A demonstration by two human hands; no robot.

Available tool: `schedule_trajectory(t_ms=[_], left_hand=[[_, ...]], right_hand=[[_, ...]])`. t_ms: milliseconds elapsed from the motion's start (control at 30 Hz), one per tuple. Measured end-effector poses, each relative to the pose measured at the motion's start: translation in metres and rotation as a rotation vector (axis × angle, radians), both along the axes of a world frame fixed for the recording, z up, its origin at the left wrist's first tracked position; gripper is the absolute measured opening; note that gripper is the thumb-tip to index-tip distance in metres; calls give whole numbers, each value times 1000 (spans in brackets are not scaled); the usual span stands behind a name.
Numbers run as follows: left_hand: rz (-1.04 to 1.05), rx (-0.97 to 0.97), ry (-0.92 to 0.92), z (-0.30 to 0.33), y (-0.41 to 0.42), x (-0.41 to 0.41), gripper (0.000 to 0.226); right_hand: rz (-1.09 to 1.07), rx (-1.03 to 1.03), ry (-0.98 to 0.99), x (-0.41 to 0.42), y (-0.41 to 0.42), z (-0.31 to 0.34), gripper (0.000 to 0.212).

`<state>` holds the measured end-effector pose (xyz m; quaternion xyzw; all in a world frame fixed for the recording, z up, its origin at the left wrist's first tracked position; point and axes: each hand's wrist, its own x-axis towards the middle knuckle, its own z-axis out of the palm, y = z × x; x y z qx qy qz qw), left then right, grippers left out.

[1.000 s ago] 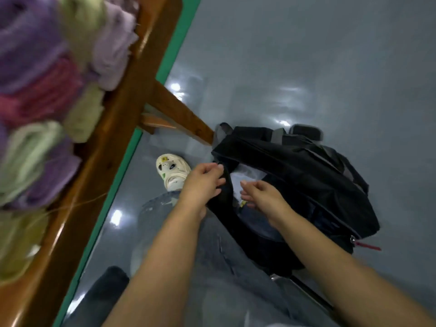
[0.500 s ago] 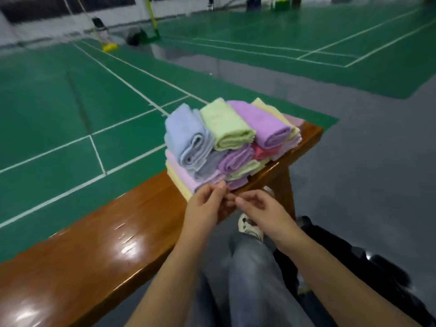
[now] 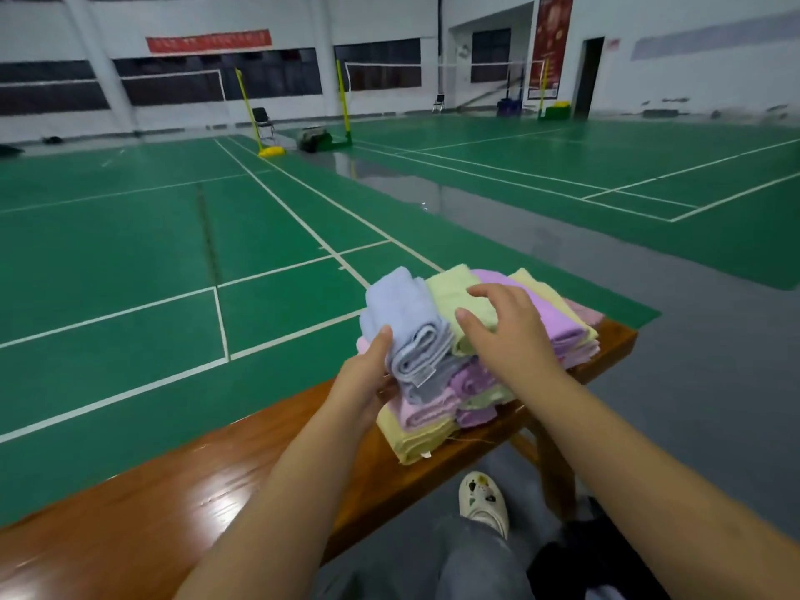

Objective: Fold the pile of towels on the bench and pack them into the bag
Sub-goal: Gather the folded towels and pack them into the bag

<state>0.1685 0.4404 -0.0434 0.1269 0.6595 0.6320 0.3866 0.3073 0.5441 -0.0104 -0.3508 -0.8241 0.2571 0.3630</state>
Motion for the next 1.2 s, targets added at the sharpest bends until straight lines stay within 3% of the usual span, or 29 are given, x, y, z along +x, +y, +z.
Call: schedule_trajectory(t_ms=[100, 200, 333, 433, 533, 633, 733, 867, 1033, 1200], left_hand=[[1, -69, -82, 4, 10, -9, 57], [-16, -80, -184, 9, 16, -14, 58], [-64, -123, -256, 14, 23, -20, 62], [-102, -145, -312, 13, 31, -27, 72], [-138, -140, -374, 16, 37, -27, 84], [-163, -145, -376, 13, 43, -28, 95], [-122, -96, -384, 17, 46, -24, 70], [-78, 7, -357, 19, 41, -25, 45], [-54, 159, -321, 27, 20, -33, 47], [-113, 317, -267, 61, 4, -27, 26]], right_hand=[[-162, -142, -133, -4, 34, 5, 48], [-124, -296, -275, 0, 51, 5, 61], [90, 29, -408, 1, 45, 2, 75], [211, 287, -612, -2, 36, -3, 84], [205, 458, -714, -6, 35, -13, 64], [200, 470, -713, -5, 43, -13, 56], [238, 553, -664, 0, 53, -12, 45], [277, 588, -530, 8, 58, -14, 48], [356, 462, -748, 12, 57, -17, 55], [356, 326, -863, 13, 48, 2, 68]])
